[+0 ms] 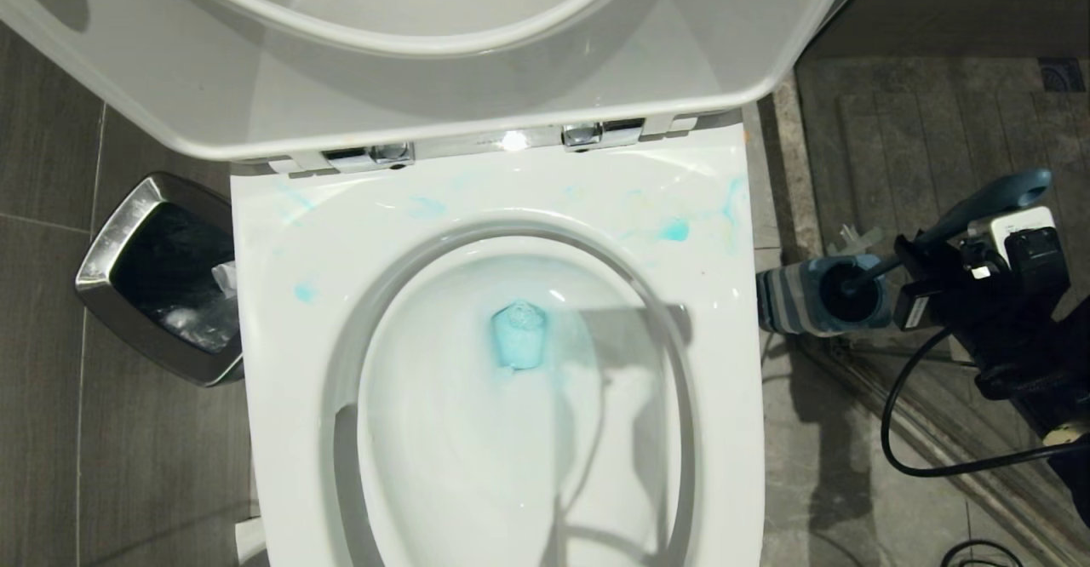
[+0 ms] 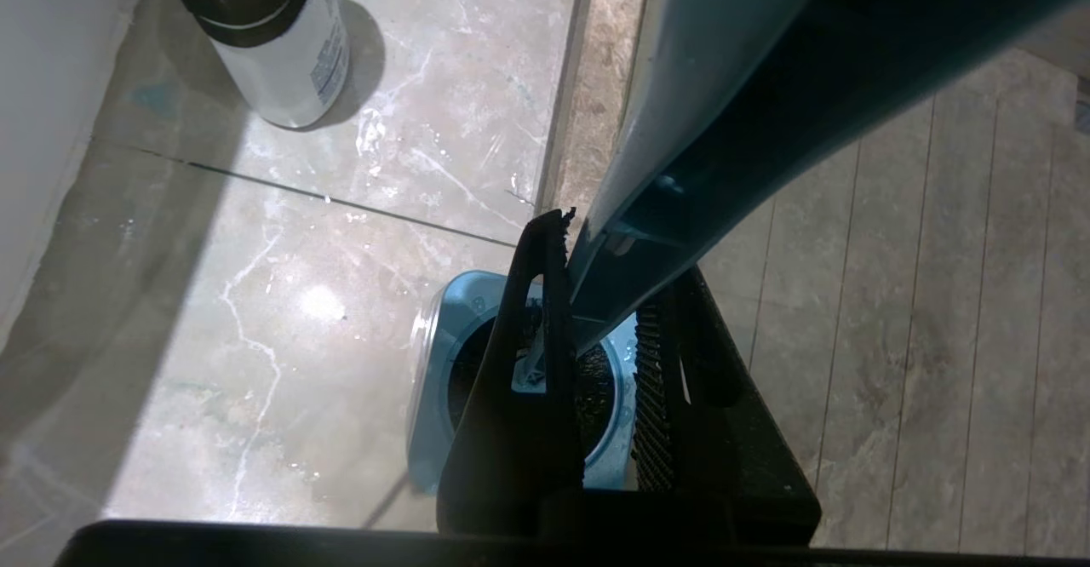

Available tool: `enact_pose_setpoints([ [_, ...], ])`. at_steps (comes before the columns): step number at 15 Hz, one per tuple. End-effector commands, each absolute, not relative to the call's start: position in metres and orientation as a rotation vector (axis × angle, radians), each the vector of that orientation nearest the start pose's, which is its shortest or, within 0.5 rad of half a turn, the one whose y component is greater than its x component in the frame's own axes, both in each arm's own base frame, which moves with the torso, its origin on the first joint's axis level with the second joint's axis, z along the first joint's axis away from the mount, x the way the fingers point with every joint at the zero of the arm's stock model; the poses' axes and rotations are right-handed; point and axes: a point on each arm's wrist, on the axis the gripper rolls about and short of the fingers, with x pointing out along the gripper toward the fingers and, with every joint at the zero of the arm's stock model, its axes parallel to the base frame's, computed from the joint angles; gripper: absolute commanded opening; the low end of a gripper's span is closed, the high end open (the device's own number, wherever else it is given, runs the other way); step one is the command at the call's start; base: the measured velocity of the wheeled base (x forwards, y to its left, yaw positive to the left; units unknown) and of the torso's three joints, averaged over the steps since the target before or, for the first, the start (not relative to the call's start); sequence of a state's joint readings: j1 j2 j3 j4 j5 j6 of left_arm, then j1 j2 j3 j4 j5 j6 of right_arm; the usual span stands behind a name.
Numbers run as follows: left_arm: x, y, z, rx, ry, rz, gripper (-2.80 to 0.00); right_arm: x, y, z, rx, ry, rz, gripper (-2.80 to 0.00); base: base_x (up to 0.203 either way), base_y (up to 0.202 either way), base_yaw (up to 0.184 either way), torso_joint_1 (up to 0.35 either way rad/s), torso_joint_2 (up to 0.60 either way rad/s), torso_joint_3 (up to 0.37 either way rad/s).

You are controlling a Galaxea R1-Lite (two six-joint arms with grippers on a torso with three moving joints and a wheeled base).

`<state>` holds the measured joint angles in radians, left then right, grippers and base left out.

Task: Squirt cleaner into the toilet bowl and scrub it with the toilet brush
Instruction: Scrub the toilet bowl

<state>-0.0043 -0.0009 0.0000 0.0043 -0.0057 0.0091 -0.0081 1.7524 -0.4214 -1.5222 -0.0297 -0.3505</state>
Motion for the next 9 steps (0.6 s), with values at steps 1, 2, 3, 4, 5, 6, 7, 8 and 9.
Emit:
enact_pose_setpoints([
  [1, -0.023, 0.0, 0.075, 0.009, 0.005, -0.011, -2.8, 0.258, -0.003, 0.165, -0.347, -0.187, -0.072, -2.8, 0.0, 0.0, 0.0, 0.0, 0.0, 0.0],
  [2, -0.023, 0.0, 0.075, 0.009, 0.005, -0.011, -2.8, 0.25, -0.003, 0.166, -0.346, -0.19, -0.072, -2.8, 0.0, 0.0, 0.0, 0.0, 0.0, 0.0],
  [3, -0.023, 0.0, 0.075, 0.009, 0.005, -0.01, -2.8, 0.242, -0.003, 0.168, -0.346, -0.192, -0.072, -2.8, 0.0, 0.0, 0.0, 0.0, 0.0, 0.0],
  [4, -0.023, 0.0, 0.075, 0.009, 0.005, -0.011, -2.8, 0.236, -0.002, 0.17, -0.346, -0.2, -0.072, -2.8, 0.0, 0.0, 0.0, 0.0, 0.0, 0.0],
  [5, -0.023, 0.0, 0.075, 0.009, 0.005, -0.011, -2.8, 0.228, -0.002, 0.173, -0.346, -0.211, -0.075, -2.8, 0.0, 0.0, 0.0, 0.0, 0.0, 0.0],
  [6, -0.023, 0.0, 0.075, 0.009, 0.005, -0.01, -2.8, 0.22, -0.002, 0.177, -0.344, -0.227, -0.079, -2.8, 0.0, 0.0, 0.0, 0.0, 0.0, 0.0],
  [7, -0.023, 0.0, 0.075, 0.009, 0.005, -0.011, -2.8, 0.21, -0.002, 0.18, -0.34, -0.242, -0.082, -2.8, 0.0, 0.0, 0.0, 0.0, 0.0, 0.0],
  [8, -0.023, 0.0, 0.075, 0.009, 0.005, -0.011, -2.8, 0.2, -0.002, 0.181, -0.339, -0.251, -0.083, -2.8, 0.0, 0.0, 0.0, 0.0, 0.0, 0.0],
  [9, -0.023, 0.0, 0.075, 0.009, 0.005, -0.011, -2.8, 0.189, -0.002, 0.183, -0.338, -0.265, -0.084, -2.8, 0.0, 0.0, 0.0, 0.0, 0.0, 0.0],
])
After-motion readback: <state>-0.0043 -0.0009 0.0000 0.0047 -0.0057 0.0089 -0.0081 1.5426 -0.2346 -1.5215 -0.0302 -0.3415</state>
